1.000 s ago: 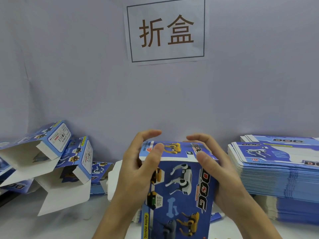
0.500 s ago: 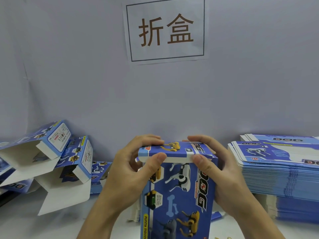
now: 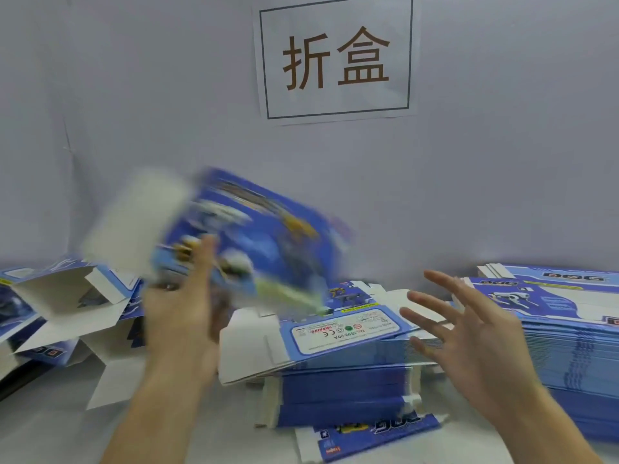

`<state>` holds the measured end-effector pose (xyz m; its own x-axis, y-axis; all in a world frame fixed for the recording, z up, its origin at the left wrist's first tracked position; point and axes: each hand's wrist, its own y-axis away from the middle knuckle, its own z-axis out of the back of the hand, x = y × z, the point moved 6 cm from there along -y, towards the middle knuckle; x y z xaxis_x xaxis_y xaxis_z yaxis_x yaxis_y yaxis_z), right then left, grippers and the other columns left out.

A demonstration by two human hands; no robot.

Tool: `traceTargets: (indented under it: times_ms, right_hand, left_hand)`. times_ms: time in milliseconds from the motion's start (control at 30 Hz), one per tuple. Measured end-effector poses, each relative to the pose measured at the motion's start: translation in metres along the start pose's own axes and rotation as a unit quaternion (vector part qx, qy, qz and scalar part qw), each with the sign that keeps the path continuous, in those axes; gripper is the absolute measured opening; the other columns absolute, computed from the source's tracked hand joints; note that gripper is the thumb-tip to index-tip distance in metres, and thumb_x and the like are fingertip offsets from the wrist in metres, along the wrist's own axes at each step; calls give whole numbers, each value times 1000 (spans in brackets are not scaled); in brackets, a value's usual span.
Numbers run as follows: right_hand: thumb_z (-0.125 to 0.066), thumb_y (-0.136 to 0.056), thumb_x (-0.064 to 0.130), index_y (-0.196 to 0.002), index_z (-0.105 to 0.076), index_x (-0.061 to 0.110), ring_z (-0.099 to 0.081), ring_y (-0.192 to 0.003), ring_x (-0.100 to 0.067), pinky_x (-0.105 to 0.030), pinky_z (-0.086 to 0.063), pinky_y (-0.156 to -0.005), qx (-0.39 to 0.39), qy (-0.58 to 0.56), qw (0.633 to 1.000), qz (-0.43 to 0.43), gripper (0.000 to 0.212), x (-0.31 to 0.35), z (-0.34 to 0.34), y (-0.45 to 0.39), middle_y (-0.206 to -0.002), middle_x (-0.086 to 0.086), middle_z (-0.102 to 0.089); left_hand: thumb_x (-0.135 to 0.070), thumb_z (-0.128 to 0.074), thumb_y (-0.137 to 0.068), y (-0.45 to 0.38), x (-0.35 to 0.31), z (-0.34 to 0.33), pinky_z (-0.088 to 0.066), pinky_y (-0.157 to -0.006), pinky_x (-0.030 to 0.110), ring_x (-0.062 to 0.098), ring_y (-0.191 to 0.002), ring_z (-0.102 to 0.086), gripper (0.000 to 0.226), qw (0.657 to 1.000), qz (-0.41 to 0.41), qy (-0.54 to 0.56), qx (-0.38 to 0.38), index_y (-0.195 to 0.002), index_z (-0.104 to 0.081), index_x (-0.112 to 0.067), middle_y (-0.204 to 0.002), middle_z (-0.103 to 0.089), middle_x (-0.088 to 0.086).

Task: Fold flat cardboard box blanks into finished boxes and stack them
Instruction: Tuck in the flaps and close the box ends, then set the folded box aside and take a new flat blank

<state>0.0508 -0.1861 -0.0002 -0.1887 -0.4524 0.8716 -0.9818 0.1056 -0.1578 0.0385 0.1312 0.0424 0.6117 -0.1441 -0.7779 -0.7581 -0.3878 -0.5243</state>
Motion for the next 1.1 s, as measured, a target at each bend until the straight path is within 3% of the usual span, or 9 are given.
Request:
traceTargets:
  times_ms: [67, 200, 333, 433, 667, 833, 900, 967, 1100]
  right_hand:
    - [-49, -97, 40, -115, -71, 30, -68, -109, -29, -44, -44, -82, -5, 39, 999, 11, 30, -3, -1, -2, -116, -8, -73]
    - [-57, -98, 25, -103, -73, 33, -70, -96, -21, -36, -46, -75, -25, 199, 980, 19, 18, -16, -8, -6, -104, -1, -73]
    - [-60, -95, 18, -97, -74, 30, -69, -70, -6, -23, -51, -61, 4, 299, 954, 10, 19, -29, -14, -7, -85, 4, -74]
    - [-60, -97, 17, -101, -72, 24, -67, -63, -9, -20, -51, -57, 26, 329, 944, -21, 14, -40, -19, -7, -81, -2, -74]
    - [-63, -96, 39, -99, -65, 14, -75, -63, -20, -26, -58, -55, -7, 293, 953, -75, 26, -52, -31, -1, -71, -9, -75]
    - [-66, -95, 35, -107, -49, 27, -76, -69, -27, -27, -57, -53, -21, 130, 989, -59, 22, -51, -40, 0, -77, -12, -77]
    - [-65, -97, 17, -108, -46, 28, -77, -72, -25, -26, -58, -54, -31, 98, 994, -35, 24, -50, -39, -1, -80, -11, -78]
    - [-60, -96, -1, -110, -47, 25, -77, -75, -22, -25, -58, -56, -58, 103, 993, -15, 32, -50, -31, -1, -80, -12, -77]
    - [-54, -95, -11, -107, -50, 25, -76, -83, -23, -26, -58, -55, -73, 48, 996, -6, 38, -49, -24, -4, -90, -18, -75]
  left_hand:
    - [-36, -61, -99, -12, 2, 32, -49, -75, 5, -11, -74, -60, 14, 993, -15, -52, -101, -94, -56, -24, -75, -65, -30]
    - [-33, -66, -95, -6, 14, 17, -45, -86, 30, 17, -97, -55, 9, 979, 22, -203, 9, -101, -66, -26, -93, -62, -21]
    - [-62, -65, -83, 25, 67, -31, -36, -107, 28, 13, -136, -39, 76, 810, 73, -528, 245, -149, -40, -34, -151, -40, -15]
    - [-65, -57, -88, 35, 83, -40, -42, -105, 34, 16, -132, -42, 67, 742, 71, -602, 286, -147, -45, -35, -152, -44, -7]
    - [-62, -54, -92, 40, 68, -55, -51, -91, 31, 14, -117, -52, 49, 738, 70, -603, 294, -135, -55, -37, -140, -51, -4]
    - [-49, -35, -105, 52, 47, -87, -49, -75, 32, 16, -96, -58, 29, 661, -99, -675, 313, -116, -56, -32, -113, -64, -5]
    - [-52, -36, -104, 56, 49, -91, -44, -73, 27, 14, -99, -56, 30, 683, -81, -639, 344, -120, -57, -37, -120, -63, -9]
    - [-60, -43, -98, 55, 53, -86, -42, -76, 20, 7, -108, -52, 41, 748, -3, -559, 357, -131, -56, -41, -133, -59, -13]
    - [-53, -58, -94, 38, 49, -64, -35, -87, 18, 1, -117, -43, 46, 854, 66, -456, 241, -137, -51, -38, -139, -50, -17]
